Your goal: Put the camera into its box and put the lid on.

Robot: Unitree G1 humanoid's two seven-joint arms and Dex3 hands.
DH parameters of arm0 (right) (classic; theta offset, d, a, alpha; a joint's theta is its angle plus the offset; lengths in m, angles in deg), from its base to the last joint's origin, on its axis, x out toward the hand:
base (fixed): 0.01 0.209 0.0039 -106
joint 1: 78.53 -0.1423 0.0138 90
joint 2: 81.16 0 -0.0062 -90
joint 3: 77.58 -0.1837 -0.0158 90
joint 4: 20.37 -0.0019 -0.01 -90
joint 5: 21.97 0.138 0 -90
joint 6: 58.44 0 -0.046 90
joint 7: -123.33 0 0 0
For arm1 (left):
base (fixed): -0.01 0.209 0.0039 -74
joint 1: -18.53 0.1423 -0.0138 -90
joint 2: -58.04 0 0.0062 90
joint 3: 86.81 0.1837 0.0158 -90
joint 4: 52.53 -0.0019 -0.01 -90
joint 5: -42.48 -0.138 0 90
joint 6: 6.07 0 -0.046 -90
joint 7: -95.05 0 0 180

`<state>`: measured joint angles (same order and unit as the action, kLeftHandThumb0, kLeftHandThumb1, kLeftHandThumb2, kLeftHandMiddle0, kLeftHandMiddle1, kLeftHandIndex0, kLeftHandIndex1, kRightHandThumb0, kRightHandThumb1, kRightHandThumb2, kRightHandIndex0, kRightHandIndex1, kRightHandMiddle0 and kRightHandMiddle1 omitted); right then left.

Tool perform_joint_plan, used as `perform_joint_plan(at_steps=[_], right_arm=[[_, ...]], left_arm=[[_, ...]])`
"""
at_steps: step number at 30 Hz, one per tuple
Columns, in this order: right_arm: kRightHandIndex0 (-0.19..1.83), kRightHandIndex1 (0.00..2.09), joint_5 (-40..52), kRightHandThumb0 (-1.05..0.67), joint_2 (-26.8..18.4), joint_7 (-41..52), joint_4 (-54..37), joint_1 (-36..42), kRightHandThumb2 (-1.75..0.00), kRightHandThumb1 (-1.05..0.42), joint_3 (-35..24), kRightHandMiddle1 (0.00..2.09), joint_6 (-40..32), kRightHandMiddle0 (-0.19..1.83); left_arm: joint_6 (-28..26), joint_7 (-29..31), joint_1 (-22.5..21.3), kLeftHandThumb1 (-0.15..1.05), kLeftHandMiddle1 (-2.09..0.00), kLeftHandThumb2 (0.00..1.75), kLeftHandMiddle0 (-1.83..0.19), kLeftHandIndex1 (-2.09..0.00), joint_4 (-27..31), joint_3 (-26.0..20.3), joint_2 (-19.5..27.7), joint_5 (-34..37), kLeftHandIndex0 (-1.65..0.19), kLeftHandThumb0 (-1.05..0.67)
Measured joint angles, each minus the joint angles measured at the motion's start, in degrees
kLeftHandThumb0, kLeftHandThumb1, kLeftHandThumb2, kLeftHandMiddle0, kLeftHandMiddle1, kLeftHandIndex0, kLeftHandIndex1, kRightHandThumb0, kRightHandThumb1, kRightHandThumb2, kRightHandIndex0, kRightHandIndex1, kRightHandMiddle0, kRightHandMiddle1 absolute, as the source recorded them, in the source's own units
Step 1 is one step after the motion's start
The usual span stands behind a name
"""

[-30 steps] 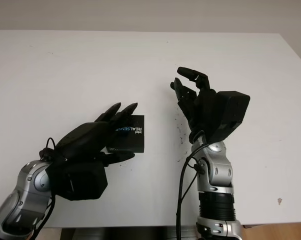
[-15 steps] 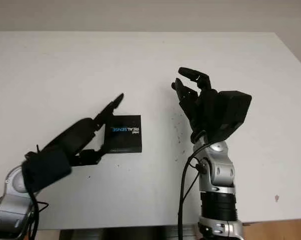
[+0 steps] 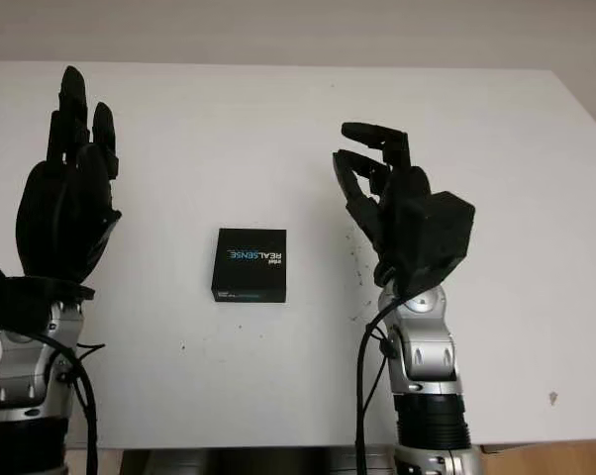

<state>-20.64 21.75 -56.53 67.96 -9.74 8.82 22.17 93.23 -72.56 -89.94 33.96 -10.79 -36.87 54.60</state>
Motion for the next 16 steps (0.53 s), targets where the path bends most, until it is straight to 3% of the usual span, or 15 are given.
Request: perform_joint_plan(at_steps=[4,7,10,16], right_arm=[[-0.17,0.18,0.37,-0.67,-0.96,2.47,-0.44,0.13,-0.5,-1.05,0.32,0.24,-0.22,-0.19],[-0.19,0.03,-0.14,-0.73,-1.89,3.55,-0.49,0.13,-0.55,-1.05,0.83,0.04,-2.1,-0.19],[-0.19,0.0,0.23,-0.75,-2.08,4.45,-0.47,0.14,-0.57,-1.05,0.97,0.0,-4.49,-0.19],[-0.19,0.0,1.6,-0.74,-1.95,5.43,1.25,0.14,-0.6,-1.05,0.94,0.0,-4.69,-0.19]], left_arm=[[0.82,1.03,-3.72,1.05,0.0,0.66,0.19,0.0,-8.2,-0.66,0.37,1.46,0.19,-0.78],[0.86,1.94,-6.33,1.05,0.0,0.65,0.19,0.0,-13.47,-0.94,0.97,2.14,0.19,-0.78],[0.48,3.48,-7.35,1.05,0.0,0.62,0.19,0.0,-16.16,-0.77,1.59,2.52,0.19,-0.8],[0.58,4.99,-7.06,1.05,0.0,0.6,0.19,0.0,-15.49,1.29,1.85,1.47,0.19,-0.8]])
